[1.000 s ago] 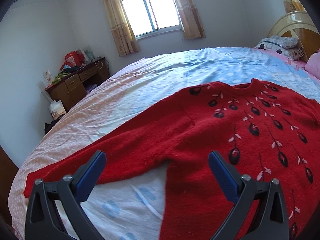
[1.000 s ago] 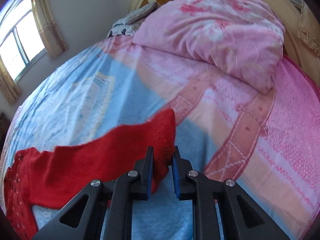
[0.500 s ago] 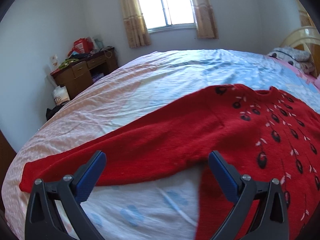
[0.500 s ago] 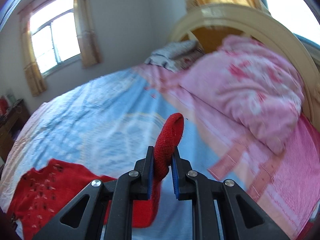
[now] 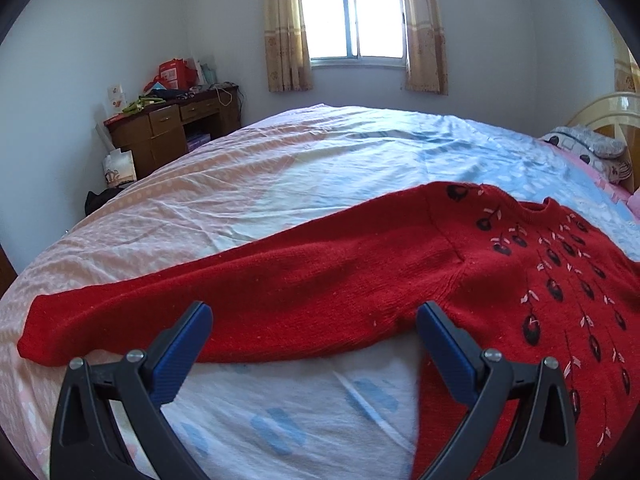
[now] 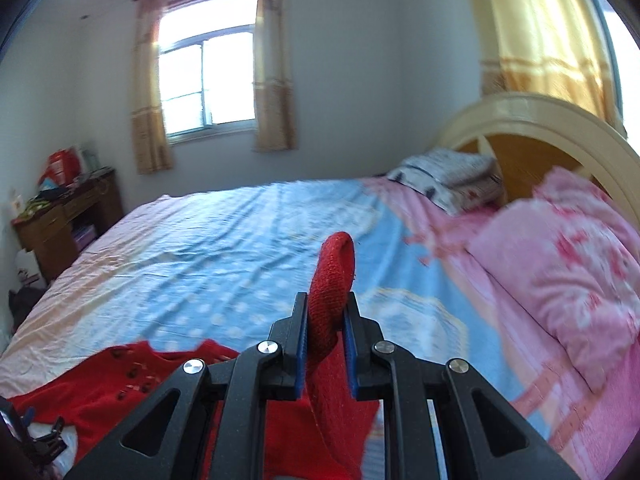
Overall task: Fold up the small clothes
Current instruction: 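Lift the sleeve cuff with the right tool and carry it across the sweater body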
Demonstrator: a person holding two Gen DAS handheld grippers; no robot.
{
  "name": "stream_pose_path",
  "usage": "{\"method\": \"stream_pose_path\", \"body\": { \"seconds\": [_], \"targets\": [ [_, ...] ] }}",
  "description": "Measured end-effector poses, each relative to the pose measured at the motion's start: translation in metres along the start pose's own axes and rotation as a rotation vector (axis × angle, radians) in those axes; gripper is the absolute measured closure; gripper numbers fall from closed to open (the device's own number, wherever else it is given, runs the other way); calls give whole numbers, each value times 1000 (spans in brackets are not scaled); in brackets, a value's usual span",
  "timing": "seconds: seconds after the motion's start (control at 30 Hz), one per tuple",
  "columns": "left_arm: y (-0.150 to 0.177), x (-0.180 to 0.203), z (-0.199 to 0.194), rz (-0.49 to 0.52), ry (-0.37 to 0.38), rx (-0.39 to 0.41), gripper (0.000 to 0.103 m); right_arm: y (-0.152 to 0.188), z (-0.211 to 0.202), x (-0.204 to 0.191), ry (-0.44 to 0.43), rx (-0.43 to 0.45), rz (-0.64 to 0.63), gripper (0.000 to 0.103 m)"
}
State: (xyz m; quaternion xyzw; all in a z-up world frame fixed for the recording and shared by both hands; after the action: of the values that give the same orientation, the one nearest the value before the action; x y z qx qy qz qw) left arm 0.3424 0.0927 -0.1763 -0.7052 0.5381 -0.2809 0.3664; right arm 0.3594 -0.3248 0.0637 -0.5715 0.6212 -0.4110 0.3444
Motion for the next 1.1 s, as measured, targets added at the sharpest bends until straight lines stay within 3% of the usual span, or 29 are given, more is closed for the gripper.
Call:
{"method": "stream_pose_path", "body": {
  "seconds": [0.3,0.53,0.83,0.97,1.03,1.07,1.1],
  "targets": [
    [4,-12,6,-72,9,-32,0,-25,-6,-112,-142,68,-123,88],
    [7,-9,1,-40,-25,3,0,-7,7,-196,-261,53,-193,88],
    [8,-29,-3,-152,-22,32,0,81,47,-294,-402,-65,-263,89],
    [9,-32,-2,-175,-18,33,0,138,70,-327,-450,-166,-282,89],
    [9,-33,0,-179,-12,24,0,167,78,-340,-514,-231,-298,89],
    [10,-33,2,-182,-10,18,0,180,79,-342,-533,-252,-302,86],
    [10,-33,2,-183,-7,14,0,186,77,-340,-548,-263,-299,74]
  ]
}}
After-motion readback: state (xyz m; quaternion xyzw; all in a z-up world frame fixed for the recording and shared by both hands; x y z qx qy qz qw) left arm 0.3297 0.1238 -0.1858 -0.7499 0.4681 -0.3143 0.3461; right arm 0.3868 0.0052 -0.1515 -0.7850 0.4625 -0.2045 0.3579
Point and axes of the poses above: each gripper's, at about its wrist camera, not at the fingertips, and z roughly the way its jaws point, x to its right, y to its underside, the point moved 5 cm from there along z, roughly the way its jaws point, and after that the axes turned 2 degrees about -z, right-handed, at the moved point
